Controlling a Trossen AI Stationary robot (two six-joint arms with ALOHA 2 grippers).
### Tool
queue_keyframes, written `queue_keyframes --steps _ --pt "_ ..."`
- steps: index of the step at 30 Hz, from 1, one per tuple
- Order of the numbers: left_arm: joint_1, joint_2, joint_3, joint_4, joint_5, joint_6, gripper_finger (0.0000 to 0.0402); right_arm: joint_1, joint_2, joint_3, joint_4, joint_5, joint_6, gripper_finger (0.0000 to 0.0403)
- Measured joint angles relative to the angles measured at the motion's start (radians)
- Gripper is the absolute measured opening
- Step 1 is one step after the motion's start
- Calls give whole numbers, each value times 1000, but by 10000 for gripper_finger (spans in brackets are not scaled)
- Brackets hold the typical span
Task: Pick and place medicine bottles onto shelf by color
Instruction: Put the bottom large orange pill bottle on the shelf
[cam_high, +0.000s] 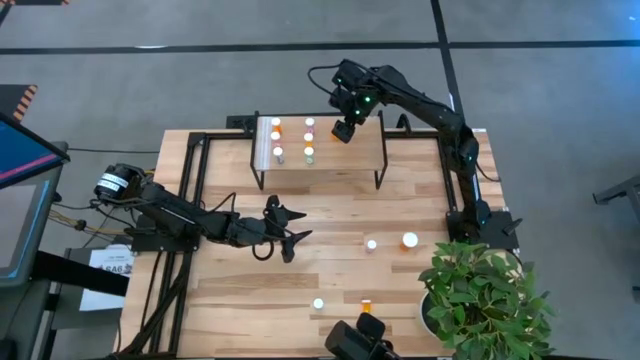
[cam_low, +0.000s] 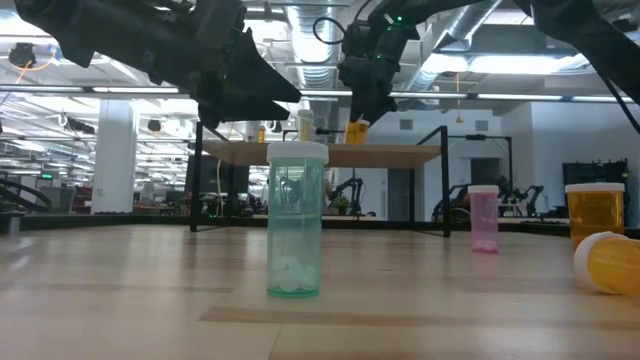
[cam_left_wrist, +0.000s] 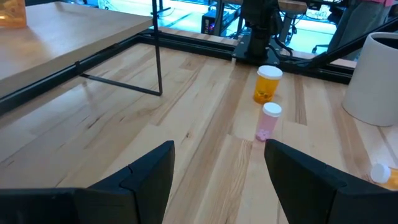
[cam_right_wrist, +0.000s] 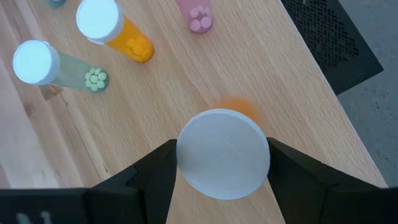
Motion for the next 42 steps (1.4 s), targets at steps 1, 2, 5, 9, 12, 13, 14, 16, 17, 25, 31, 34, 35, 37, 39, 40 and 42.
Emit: queue_keyframes --steps 1,2,5,9,12,13,14,16,17,25,31,34,35,37,39,40,42 --pt "0 0 0 0 0 0 238 0 0 0 -2 0 0 256" --pt "0 0 0 0 0 0 238 0 0 0 -3 0 0 256" --pt "0 0 0 0 0 -1 238 0 0 0 -7 0 0 256" --pt "0 0 0 0 0 -1 238 0 0 0 -7 0 0 256" --pt "0 0 0 0 0 -2 238 0 0 0 -7 0 0 256" --pt "0 0 0 0 0 -2 238 0 0 0 -7 0 0 256" --pt "0 0 0 0 0 -2 238 0 0 0 -7 0 0 256" --pt "0 0 0 0 0 -2 238 0 0 0 -7 0 0 256" --pt "0 0 0 0 0 -2 238 0 0 0 -7 0 0 256" --pt "0 0 0 0 0 -2 238 0 0 0 -7 0 0 256" --pt "0 0 0 0 0 -2 238 0 0 0 -7 0 0 256" --pt "0 0 0 0 0 -2 238 0 0 0 -7 0 0 264" --pt "0 0 0 0 0 -2 238 0 0 0 -7 0 -1 269" --pt "0 0 0 0 0 -2 238 0 0 0 -7 0 0 284" --pt "0 0 0 0 0 -2 238 0 0 0 -7 0 -1 302" --pt "0 0 0 0 0 -2 238 0 0 0 -7 0 -3 312" --pt "0 0 0 0 0 -2 238 0 0 0 -7 0 -11 330"
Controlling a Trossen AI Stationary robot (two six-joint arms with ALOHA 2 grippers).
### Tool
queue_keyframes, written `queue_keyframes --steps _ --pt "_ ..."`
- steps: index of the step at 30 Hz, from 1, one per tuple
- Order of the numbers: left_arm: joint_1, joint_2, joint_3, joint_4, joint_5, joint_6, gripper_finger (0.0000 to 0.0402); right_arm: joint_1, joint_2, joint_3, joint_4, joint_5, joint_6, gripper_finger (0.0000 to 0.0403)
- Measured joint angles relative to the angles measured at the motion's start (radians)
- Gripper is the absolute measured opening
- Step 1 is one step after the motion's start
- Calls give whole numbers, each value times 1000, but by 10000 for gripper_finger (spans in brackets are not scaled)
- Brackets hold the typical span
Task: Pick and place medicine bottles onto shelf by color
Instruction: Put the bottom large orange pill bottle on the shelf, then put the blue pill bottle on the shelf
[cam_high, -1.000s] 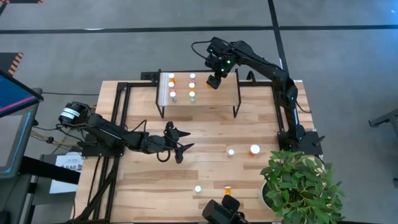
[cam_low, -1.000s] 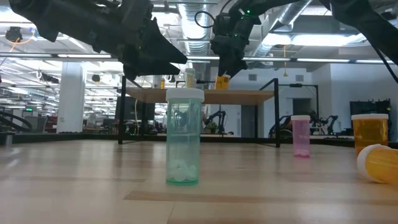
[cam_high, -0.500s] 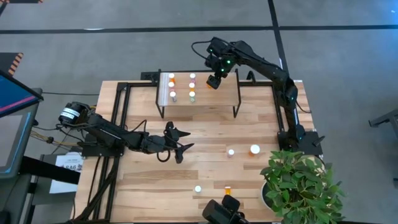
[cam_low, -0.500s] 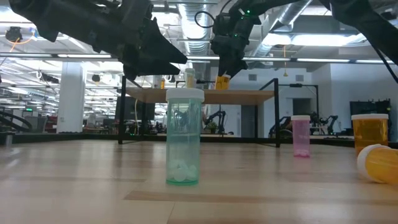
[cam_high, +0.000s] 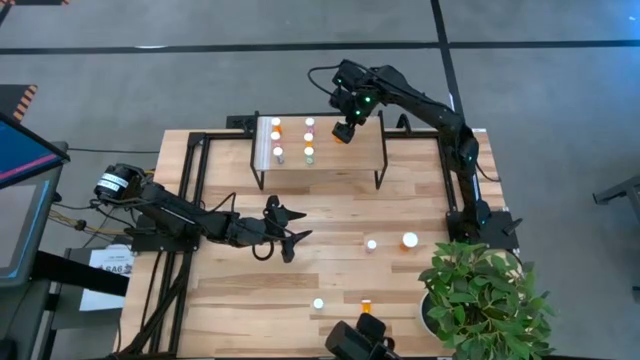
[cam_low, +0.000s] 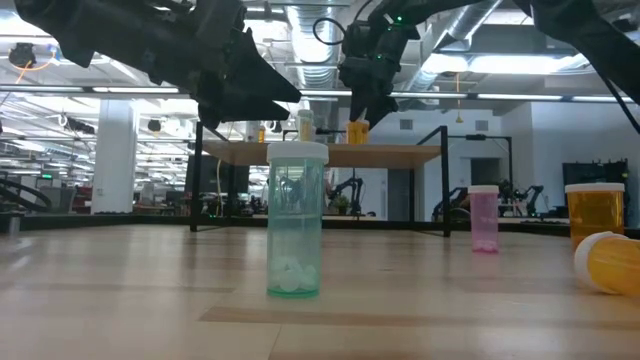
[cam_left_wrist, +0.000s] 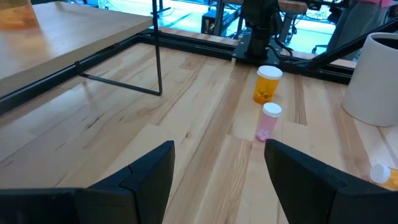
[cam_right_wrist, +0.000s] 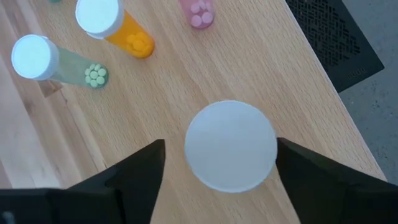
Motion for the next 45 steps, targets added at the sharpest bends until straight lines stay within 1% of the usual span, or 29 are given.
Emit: queue_keyframes --steps 3,6,9,13,18,20,23,26,29,32,36,40,43,45 --pt "0 0 0 0 0 0 238 0 0 0 -1 0 -9 354" --pt "0 0 0 0 0 0 238 0 0 0 -1 1 -37 368" --pt "0 0 0 0 0 0 238 -3 -4 -1 -14 3 -75 372" --pt "0 0 0 0 0 0 238 -24 -38 -2 -21 5 -62 369" --pt "0 0 0 0 0 0 238 -52 -127 -2 -37 10 -46 367" --pt "0 0 0 0 0 0 238 -47 -173 -2 -34 9 -35 367" --pt "-2 0 0 1 0 0 238 -14 -245 -12 -14 9 -34 368" --pt "-10 0 0 1 0 0 238 53 -336 -89 68 3 -35 368" --pt "-23 0 0 1 0 0 238 133 -456 -239 206 -1 -39 368" --pt "-36 0 0 7 0 0 238 205 -603 -471 415 -2 -24 368" --pt "-55 0 0 21 -1 0 238 298 -818 -867 774 -1 41 369" --pt "-72 0 0 35 -2 0 238 405 -1015 -1243 1183 -1 121 369" --pt "-76 0 0 42 -7 0 238 495 -1130 -1461 1474 0 150 369" --pt "-75 0 0 63 -8 0 238 545 -1188 -1572 1620 -1 143 369"
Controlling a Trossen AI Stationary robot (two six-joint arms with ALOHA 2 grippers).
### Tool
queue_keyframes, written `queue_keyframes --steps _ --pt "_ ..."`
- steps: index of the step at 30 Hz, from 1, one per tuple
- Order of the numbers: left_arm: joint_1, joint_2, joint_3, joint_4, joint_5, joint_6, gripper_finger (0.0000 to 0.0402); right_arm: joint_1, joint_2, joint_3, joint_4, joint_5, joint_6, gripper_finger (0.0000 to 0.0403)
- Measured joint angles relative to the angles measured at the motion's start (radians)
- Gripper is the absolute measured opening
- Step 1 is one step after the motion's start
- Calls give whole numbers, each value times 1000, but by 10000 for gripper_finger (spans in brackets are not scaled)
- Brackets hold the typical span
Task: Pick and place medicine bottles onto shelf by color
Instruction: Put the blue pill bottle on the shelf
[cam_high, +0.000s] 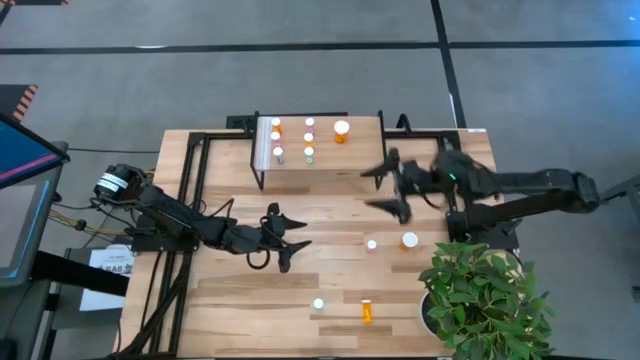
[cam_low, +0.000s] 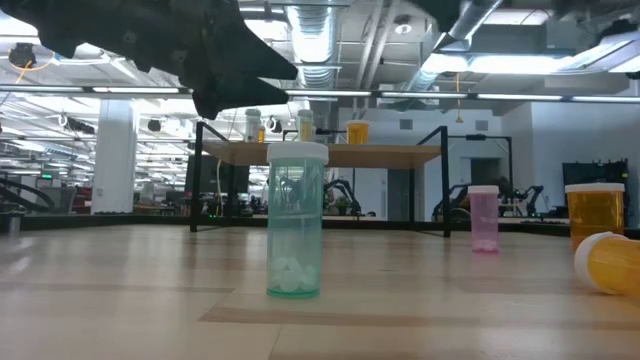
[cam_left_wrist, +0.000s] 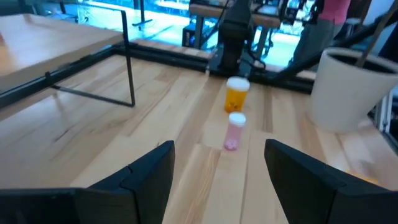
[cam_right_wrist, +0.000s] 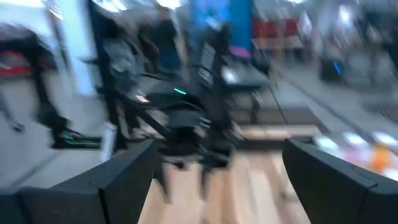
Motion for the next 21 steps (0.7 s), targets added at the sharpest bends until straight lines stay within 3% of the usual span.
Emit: queue_keyframes --steps 5,21 --pt "0 0 0 49 -1 1 238 55 -90 -132 116 2 -18 369" --pt "-39 0 13 52 89 -75 238 105 -49 -137 -32 4 -49 369"
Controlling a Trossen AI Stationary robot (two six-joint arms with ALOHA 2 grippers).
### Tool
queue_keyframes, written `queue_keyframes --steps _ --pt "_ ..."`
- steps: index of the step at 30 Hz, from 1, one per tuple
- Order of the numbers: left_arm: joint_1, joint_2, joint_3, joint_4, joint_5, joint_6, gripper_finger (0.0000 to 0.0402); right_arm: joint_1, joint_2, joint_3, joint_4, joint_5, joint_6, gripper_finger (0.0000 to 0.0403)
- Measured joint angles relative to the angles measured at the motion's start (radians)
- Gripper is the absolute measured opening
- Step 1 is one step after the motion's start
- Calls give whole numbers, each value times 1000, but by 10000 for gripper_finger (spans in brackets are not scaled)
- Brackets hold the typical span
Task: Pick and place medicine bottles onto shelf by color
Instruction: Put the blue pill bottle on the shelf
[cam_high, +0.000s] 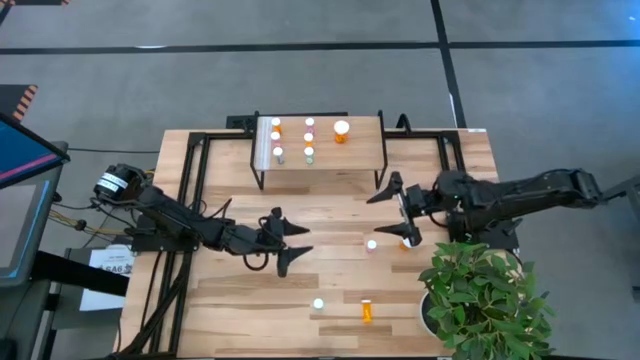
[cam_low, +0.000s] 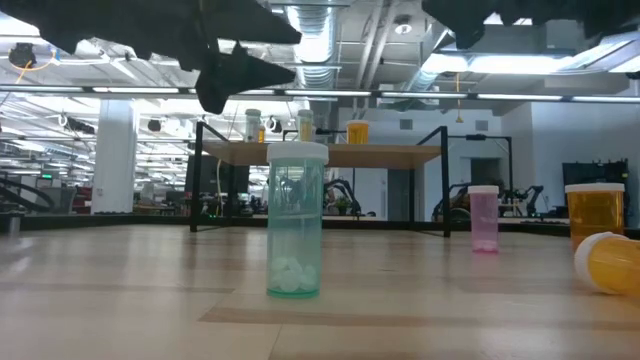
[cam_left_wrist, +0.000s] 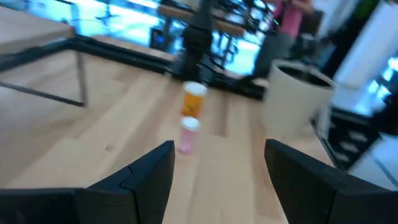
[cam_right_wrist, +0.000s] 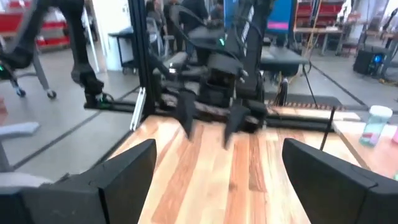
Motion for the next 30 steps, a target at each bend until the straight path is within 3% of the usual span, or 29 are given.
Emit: queue_keyframes --steps 9,15,19,26,30 --pt "-183 2 194 -431 -92 -9 238 -1 52 0 -55 0 27 368" --pt "-314 29 181 -418 -222 -102 238 0 41 2 -48 0 94 368" --pt "-371 124 166 -412 -297 -225 238 19 1 2 -44 -2 75 368" --pt "-384 428 212 -127 -267 -229 238 74 -77 2 -19 -4 69 368" --pt "-379 554 274 -94 -265 -218 238 107 -105 2 -18 -4 33 368"
